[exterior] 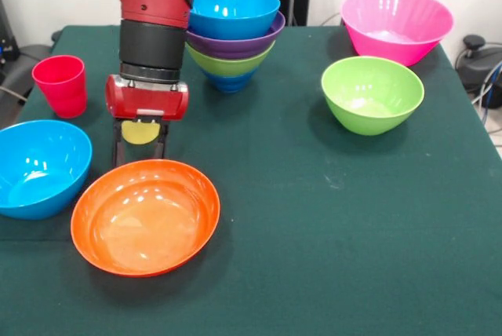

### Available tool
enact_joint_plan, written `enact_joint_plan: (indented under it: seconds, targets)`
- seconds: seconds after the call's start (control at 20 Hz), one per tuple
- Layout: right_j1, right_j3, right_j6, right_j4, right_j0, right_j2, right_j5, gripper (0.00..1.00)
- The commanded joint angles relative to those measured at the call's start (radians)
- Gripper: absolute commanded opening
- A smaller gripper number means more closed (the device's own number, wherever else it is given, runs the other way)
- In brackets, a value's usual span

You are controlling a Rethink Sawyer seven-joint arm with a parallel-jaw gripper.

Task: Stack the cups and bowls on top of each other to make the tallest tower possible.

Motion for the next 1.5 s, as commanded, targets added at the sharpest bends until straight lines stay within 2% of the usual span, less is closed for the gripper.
enact_joint_plan:
  seconds: [0.05,0.35,0.7,1.05,1.3,1.5]
  targets:
    - [0.009,-0.042,-0.055,-0.036,0.012,0.130,0.126,1.00]
    - [0.019,-0.043,-0.011,-0.034,0.019,0.109,0.080,1.00]
    - [0.021,-0.042,0.000,-0.029,0.030,0.094,0.074,1.00]
    - [-0.007,-0.014,-0.070,-0.036,-0.008,0.152,0.147,1.00]
    - [-0.055,0.027,-0.098,-0.027,-0.028,0.181,0.190,1.00]
    - [-0.052,0.022,-0.121,-0.036,-0.037,0.199,0.214,1.00]
